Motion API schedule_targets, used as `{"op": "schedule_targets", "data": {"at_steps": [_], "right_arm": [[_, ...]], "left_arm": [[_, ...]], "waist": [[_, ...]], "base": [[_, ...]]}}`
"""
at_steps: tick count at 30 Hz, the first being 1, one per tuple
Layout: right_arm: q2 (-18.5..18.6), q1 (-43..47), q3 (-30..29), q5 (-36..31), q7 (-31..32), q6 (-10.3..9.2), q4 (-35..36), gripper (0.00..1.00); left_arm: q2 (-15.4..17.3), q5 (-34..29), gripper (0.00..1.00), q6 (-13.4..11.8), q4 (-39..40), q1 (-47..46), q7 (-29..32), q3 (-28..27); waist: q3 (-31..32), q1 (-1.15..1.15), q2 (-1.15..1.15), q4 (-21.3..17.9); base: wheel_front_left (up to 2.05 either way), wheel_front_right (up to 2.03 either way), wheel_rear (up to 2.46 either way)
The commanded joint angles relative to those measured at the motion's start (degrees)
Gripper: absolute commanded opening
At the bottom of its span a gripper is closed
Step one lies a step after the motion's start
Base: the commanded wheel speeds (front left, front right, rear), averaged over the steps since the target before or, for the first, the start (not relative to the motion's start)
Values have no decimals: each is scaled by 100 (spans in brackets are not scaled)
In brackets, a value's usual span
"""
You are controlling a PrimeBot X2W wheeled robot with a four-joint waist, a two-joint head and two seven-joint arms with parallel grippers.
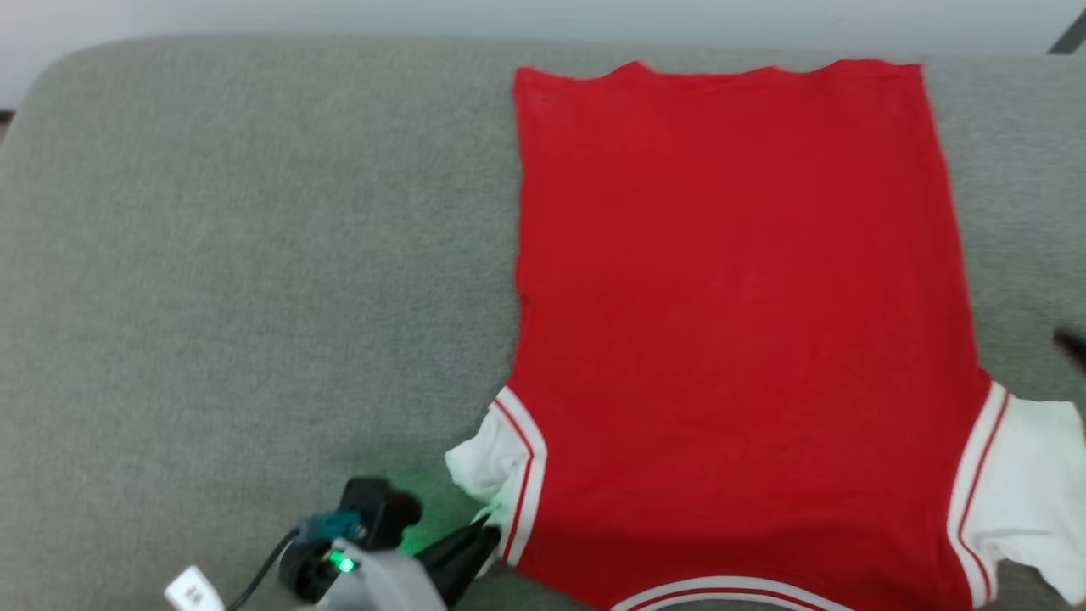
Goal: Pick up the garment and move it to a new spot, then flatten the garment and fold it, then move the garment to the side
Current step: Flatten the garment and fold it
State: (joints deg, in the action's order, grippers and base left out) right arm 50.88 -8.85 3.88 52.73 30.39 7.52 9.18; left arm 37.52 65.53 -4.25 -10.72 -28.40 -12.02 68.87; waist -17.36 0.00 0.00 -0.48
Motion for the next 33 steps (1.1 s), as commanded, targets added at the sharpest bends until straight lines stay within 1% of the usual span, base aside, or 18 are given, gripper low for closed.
{"op": "schedule_targets", "data": {"at_steps": [1,4,6,8,12,15,16,17,20,23,27,29,30,31,32,33], "right_arm": [[-193,-515,-67,-73,233,-6,-146,100],[-443,-1507,-11,-361,770,-6,-726,100],[-512,-2186,80,-588,1216,-5,-1201,100],[-591,-2934,77,-856,1533,-6,-1704,100],[-853,-4189,92,-1432,1929,-5,-2820,100],[-994,-4971,125,-1896,2053,-6,-3684,100],[-1039,-5166,143,-2038,2083,-5,-3919,100],[-1039,-5166,143,-2038,2083,-5,-3919,100],[-1164,-5662,94,-2325,2148,-6,-4601,100],[-1253,-5993,84,-2502,2251,-6,-5131,100],[-1444,-6172,188,-2469,2469,-2,-5693,100],[-1512,-6135,270,-2392,2531,-1,-5819,100],[-1525,-6129,309,-2369,2523,-1,-5859,66],[-1516,-6136,335,-2360,2487,-1,-5896,28],[-1516,-6136,335,-2360,2487,-1,-5896,28],[-1508,-6136,375,-2348,2442,-1,-5915,0]], "left_arm": [[-119,-70,0,-32,-86,-245,68,-36],[-189,-195,0,36,-103,-469,135,-22],[-267,-290,0,47,-140,-636,163,-23],[-318,-351,0,71,-185,-787,140,-61],[-384,-440,0,124,-258,-963,106,-82],[-377,-497,0,98,-274,-1054,96,-106],[-382,-518,0,94,-260,-1078,102,-105],[-382,-518,0,94,-260,-1078,102,-105],[-390,-581,0,71,-196,-1137,97,-94],[-387,-618,0,1,-123,-1131,105,-84],[-315,-603,0,-103,-65,-1098,131,-86],[-294,-580,0,-123,-85,-1087,156,-89],[-274,-584,0,-115,-92,-1102,187,-82],[-245,-591,0,-104,-91,-1126,222,-80],[-245,-591,0,-104,-91,-1126,222,-80],[-215,-599,0,-90,-86,-1152,240,-86]], "waist": [[-306,0,0,245],[-566,0,0,449],[-759,0,0,620],[-953,0,0,769],[-1248,0,0,1006],[-1431,0,0,1157],[-1479,0,0,1212],[-1479,0,0,1212],[-1628,0,0,1356],[-1760,0,0,1440],[-1900,0,0,1446],[-1893,0,0,1436],[-1886,0,0,1430],[-1872,0,0,1420],[-1872,0,0,1420],[-1851,0,0,1408]], "base": [[0,0,0],[0,0,0],[0,0,0],[0,0,0],[0,0,0],[0,0,0],[0,0,0],[0,0,0],[0,0,0],[0,0,0],[0,0,0],[0,0,0],[0,0,0],[0,0,0],[0,0,0],[0,0,0]]}}
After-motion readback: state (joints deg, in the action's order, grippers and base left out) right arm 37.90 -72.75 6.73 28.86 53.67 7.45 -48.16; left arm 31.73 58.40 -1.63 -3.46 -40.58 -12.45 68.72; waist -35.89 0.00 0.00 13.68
